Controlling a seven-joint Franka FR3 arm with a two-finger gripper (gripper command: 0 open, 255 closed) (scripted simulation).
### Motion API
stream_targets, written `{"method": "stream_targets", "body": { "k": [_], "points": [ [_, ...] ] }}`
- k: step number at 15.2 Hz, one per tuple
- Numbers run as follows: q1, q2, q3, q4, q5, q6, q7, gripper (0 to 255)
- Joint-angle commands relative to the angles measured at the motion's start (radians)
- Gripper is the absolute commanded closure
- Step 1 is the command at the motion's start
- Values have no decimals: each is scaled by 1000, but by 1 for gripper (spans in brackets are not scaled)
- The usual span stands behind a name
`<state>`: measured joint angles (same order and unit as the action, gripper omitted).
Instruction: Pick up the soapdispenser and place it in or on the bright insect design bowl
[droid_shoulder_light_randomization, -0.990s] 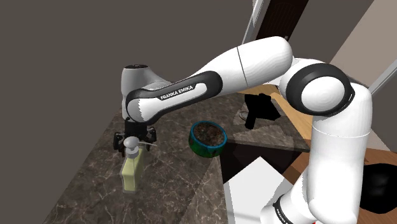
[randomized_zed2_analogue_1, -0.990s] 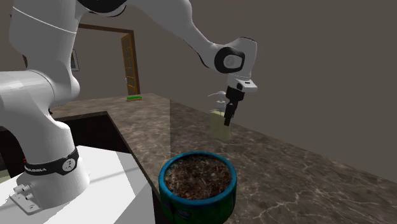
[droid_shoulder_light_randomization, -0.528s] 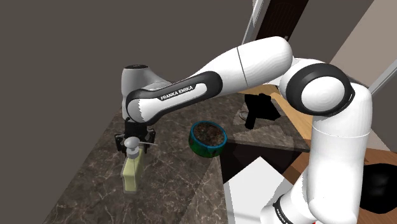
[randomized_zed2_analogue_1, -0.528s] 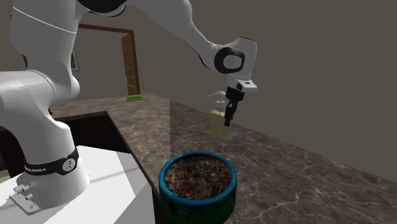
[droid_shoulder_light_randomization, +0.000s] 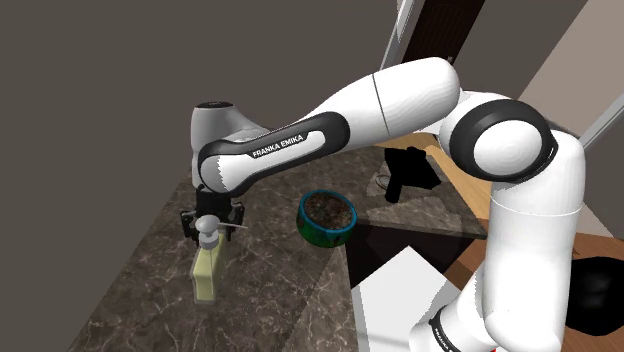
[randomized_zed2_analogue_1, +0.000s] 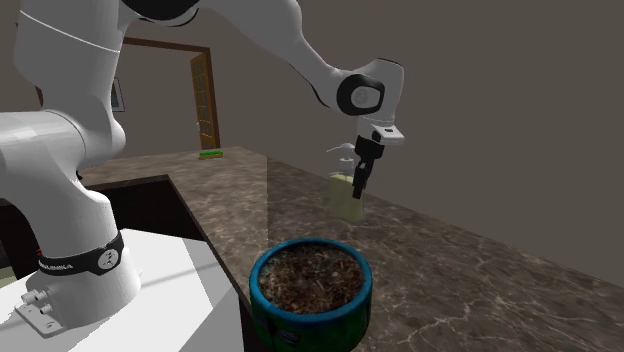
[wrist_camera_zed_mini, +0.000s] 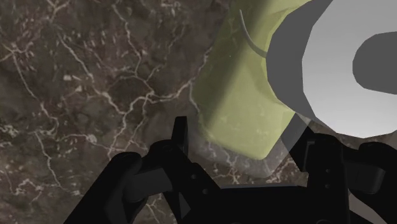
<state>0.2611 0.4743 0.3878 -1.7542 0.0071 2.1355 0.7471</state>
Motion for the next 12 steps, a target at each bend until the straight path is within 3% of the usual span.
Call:
{"method": "stream_targets", "body": {
  "k": [1,12],
  "points": [
    [-1,-6,2,4,2,-10,0,255],
    [-10,-72,14,63,23,-132,3,255]
  ]
}}
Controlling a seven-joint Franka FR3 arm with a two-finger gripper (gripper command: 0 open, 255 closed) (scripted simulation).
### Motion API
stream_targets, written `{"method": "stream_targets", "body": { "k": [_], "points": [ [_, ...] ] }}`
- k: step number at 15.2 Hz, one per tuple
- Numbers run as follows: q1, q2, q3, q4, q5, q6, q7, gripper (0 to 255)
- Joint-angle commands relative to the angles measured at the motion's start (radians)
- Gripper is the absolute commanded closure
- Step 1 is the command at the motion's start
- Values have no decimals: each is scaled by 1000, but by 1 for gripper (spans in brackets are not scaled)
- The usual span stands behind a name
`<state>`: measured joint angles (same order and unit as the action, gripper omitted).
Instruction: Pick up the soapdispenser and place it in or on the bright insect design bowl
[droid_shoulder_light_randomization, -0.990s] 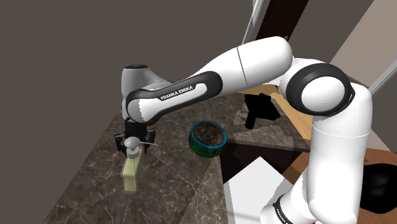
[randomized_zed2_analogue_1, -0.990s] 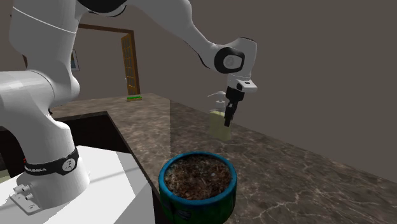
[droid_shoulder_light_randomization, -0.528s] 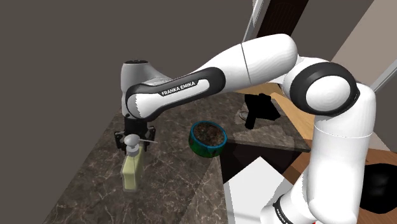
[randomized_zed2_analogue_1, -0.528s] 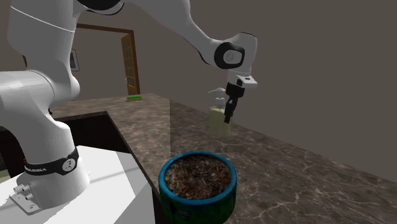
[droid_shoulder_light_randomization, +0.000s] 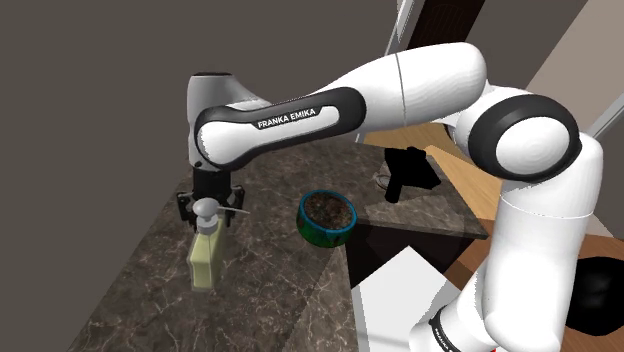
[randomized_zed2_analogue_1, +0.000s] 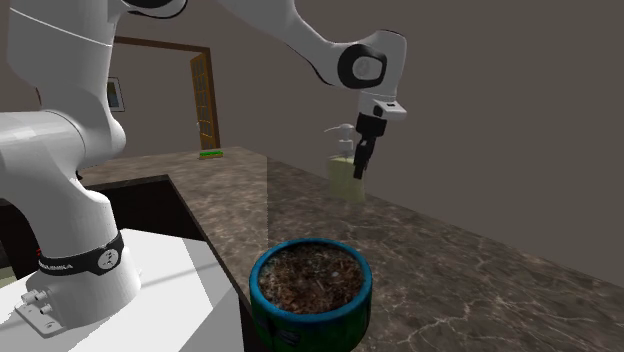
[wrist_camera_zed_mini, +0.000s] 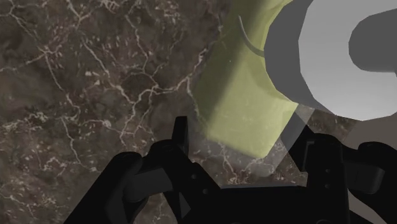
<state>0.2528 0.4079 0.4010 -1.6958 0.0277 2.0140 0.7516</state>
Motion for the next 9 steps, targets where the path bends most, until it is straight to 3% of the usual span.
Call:
{"method": "stream_targets", "body": {
  "k": [1,9],
  "points": [
    [-3,-11,1,11,4,-22,-1,255],
    [-6,-43,7,75,14,-116,5,255]
  ]
}}
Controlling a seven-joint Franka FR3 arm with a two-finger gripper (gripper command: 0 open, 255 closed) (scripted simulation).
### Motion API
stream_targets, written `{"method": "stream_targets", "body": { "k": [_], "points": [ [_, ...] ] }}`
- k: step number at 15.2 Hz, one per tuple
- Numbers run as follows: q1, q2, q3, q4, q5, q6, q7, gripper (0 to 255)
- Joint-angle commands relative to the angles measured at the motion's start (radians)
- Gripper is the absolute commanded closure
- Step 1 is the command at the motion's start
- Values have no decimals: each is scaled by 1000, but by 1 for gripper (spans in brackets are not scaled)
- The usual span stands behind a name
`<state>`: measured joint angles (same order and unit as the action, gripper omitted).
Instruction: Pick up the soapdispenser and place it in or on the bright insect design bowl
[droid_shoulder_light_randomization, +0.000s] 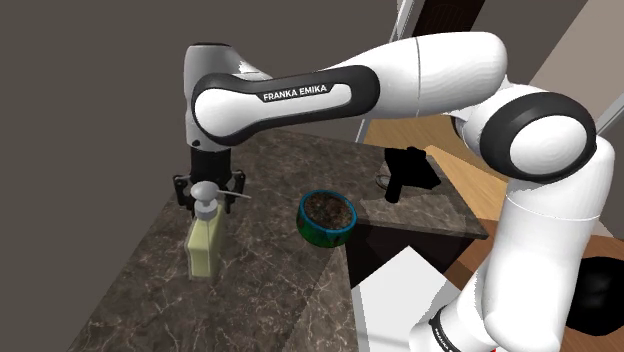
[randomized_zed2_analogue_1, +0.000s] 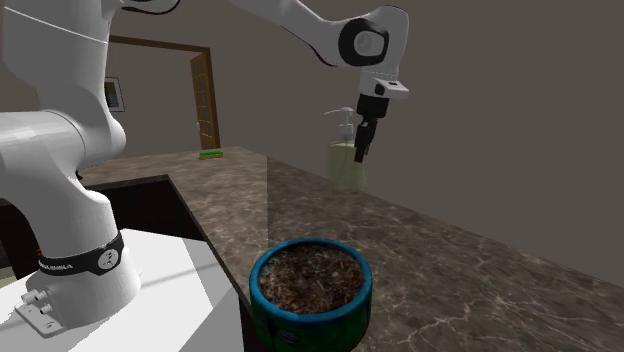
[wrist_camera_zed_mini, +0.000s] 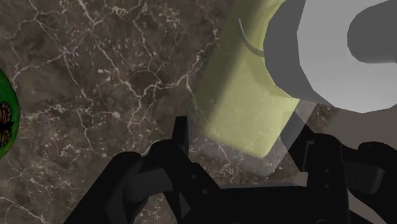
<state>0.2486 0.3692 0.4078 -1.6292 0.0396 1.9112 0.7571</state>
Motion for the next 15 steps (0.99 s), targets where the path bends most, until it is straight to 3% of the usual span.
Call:
{"method": "stream_targets", "body": {
  "k": [1,12,15],
  "points": [
    [-2,-8,1,18,3,-25,0,255],
    [0,-28,6,130,8,-156,13,255],
    [-57,-102,-9,32,37,-136,-59,255]
  ]
}}
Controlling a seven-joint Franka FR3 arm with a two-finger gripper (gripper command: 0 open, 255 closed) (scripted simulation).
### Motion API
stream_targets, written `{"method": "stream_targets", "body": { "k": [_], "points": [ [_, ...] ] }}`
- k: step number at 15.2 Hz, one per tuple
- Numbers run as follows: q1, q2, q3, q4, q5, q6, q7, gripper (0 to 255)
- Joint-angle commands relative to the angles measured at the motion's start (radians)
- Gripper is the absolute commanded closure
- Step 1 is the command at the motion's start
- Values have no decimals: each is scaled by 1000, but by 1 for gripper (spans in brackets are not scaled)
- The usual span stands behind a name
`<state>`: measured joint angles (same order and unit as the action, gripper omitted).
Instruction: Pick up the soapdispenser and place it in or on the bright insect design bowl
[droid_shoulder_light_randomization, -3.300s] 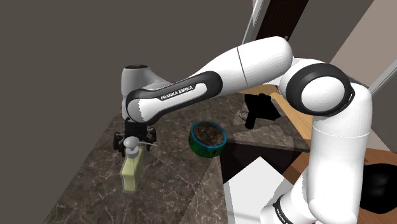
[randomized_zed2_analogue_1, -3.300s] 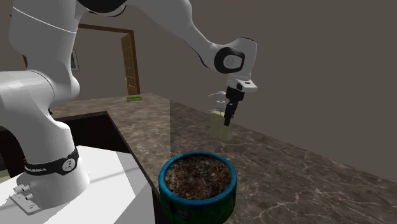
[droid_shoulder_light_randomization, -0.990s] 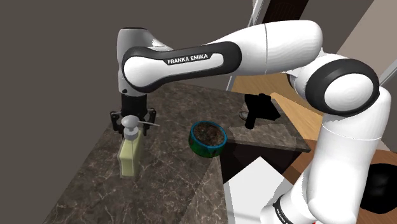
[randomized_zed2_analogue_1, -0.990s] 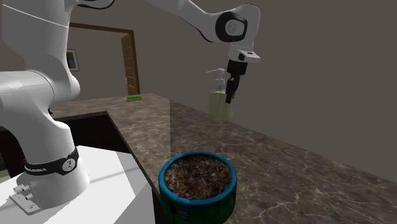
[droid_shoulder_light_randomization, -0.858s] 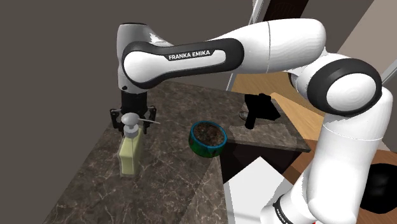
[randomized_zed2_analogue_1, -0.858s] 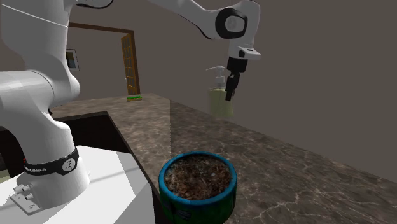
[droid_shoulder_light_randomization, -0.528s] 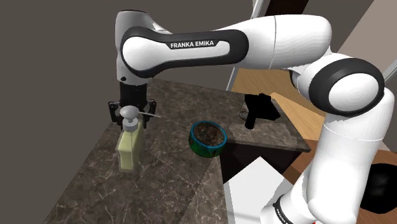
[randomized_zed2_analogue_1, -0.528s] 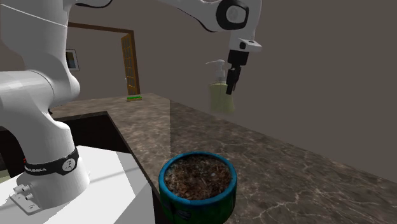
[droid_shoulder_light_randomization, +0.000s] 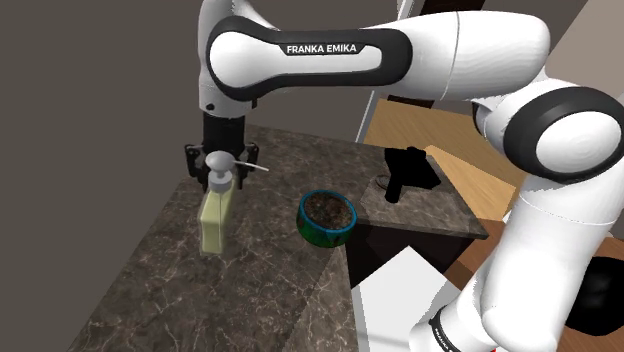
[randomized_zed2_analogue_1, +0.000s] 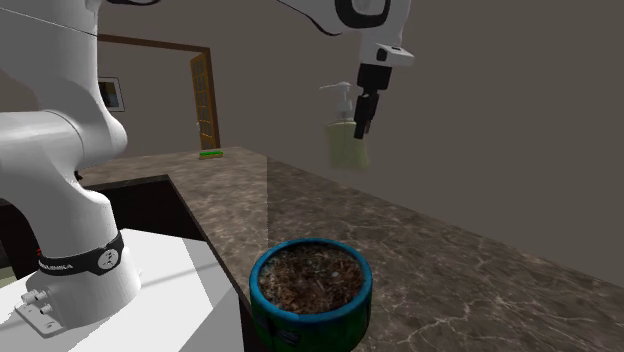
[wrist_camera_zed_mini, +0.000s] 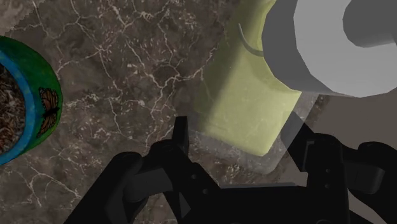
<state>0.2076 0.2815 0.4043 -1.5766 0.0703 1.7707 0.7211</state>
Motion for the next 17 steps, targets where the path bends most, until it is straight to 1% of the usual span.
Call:
{"method": "stream_targets", "body": {
  "k": [1,5,9,17],
  "points": [
    [-34,-37,-12,-50,15,9,-47,255],
    [-99,-117,-42,-150,43,20,-146,255],
    [-155,-181,-80,-228,61,23,-245,255],
    [-258,-260,-169,-323,65,16,-438,255]
  ]
}}
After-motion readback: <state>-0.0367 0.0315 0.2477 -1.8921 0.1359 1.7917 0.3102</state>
